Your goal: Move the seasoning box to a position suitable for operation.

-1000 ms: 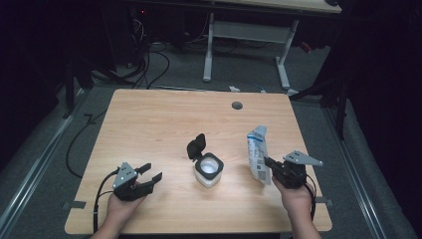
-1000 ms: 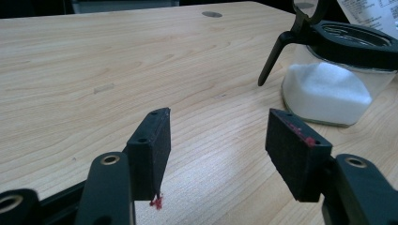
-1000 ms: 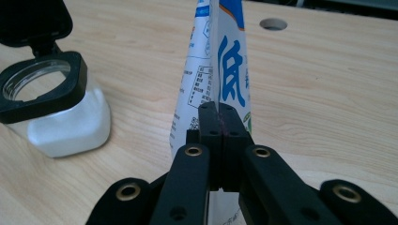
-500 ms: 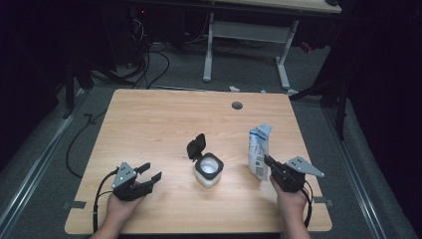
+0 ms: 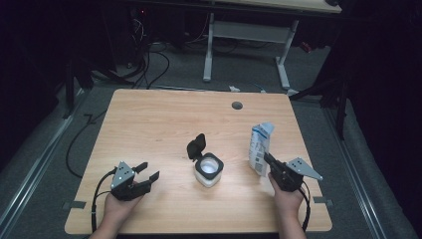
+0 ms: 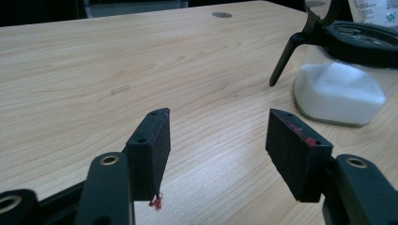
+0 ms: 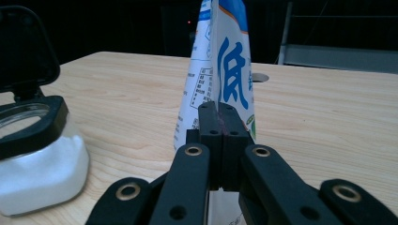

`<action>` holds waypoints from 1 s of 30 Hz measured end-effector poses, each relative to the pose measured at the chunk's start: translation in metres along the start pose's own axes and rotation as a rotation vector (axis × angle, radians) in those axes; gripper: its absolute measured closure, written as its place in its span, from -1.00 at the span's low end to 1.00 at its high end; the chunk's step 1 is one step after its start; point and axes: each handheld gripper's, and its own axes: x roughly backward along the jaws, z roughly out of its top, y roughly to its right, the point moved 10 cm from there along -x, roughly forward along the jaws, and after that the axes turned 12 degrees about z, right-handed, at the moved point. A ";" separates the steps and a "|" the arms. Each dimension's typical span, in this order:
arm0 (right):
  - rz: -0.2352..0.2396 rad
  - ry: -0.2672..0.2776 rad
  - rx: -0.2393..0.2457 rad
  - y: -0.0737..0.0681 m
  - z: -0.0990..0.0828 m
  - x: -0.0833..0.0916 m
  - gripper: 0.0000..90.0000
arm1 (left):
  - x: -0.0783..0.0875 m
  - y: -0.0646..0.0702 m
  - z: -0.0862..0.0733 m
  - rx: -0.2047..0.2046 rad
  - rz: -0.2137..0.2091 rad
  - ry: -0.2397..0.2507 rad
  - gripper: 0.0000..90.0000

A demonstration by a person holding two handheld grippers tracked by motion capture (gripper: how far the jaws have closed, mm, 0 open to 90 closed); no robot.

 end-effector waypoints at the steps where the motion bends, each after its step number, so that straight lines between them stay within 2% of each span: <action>1: -0.002 0.004 -0.001 0.001 -0.001 0.000 1.00 | 0.000 -0.001 0.000 -0.003 0.004 -0.001 -0.09; 6: -0.001 0.012 0.012 0.001 -0.003 0.000 1.00 | 0.000 -0.004 0.000 0.004 0.014 0.005 -0.08; 15: -0.004 0.038 0.020 0.005 0.004 -0.001 1.00 | 0.000 -0.006 0.000 0.015 0.019 0.011 -0.08; 24: -0.007 0.009 0.031 0.008 0.000 -0.008 1.00 | 0.001 -0.005 0.000 0.012 0.017 0.013 -0.08; 30: -0.007 0.007 0.028 0.009 -0.004 -0.005 1.00 | 0.001 -0.006 0.001 0.015 0.017 0.017 -0.08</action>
